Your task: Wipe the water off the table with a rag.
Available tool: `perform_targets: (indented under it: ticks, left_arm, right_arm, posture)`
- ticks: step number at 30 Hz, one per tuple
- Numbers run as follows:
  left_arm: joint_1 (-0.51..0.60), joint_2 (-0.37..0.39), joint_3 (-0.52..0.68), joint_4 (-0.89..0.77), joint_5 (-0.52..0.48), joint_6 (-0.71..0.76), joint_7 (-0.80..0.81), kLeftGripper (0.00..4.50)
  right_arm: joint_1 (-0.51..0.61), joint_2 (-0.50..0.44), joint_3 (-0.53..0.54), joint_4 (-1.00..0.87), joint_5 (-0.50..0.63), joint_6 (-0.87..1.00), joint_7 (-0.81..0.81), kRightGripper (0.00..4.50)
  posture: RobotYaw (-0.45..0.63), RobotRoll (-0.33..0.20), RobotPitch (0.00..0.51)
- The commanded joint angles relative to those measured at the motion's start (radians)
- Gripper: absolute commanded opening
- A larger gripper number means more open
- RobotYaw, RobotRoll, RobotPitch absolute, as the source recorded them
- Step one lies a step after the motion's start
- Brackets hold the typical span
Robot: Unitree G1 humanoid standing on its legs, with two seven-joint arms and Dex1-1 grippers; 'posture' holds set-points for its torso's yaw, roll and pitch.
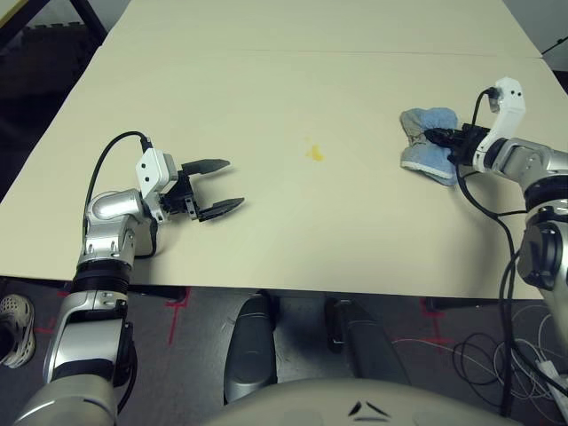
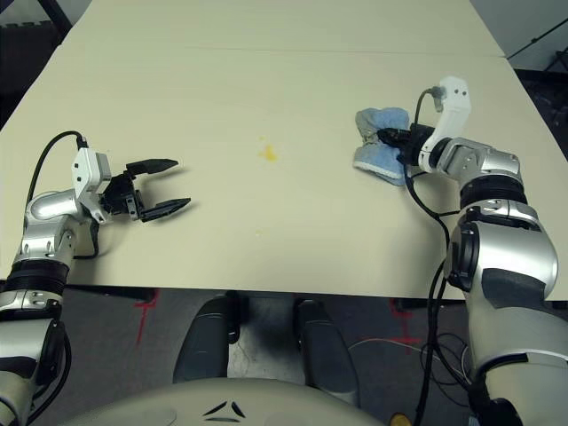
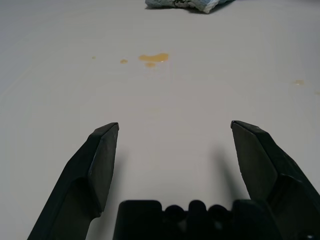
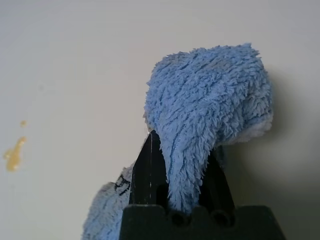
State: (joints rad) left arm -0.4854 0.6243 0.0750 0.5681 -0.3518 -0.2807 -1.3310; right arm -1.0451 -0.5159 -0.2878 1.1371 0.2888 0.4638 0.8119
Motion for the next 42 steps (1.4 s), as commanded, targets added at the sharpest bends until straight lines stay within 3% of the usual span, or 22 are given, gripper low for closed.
perform_targets:
  ticks: [1,10,21,42]
  left_arm:
    - [0.005,-0.001,-0.008,0.013,0.016,-0.007,-0.010,4.50]
    - [0.029,0.017,0.007,-0.017,0.010,0.000,0.008,4.50]
    - [0.062,0.032,0.017,-0.064,0.001,0.015,0.040,4.50]
    - [0.073,0.024,0.022,-0.054,0.010,0.004,0.047,4.50]
  right_arm:
    - [-0.042,0.053,-0.016,-0.044,0.036,-0.023,0.017,0.14]
    - [-0.118,0.214,-0.022,0.025,0.041,-0.098,-0.082,0.14]
    - [-0.110,0.365,0.011,0.113,0.001,-0.069,-0.199,0.14]
    - [-0.101,0.599,0.133,0.082,-0.071,0.088,-0.032,0.14]
  posture:
    - [0.16,0.000,0.201]
    - [0.20,0.000,0.203]
    - [0.23,0.000,0.208]
    - [0.24,0.000,0.212]
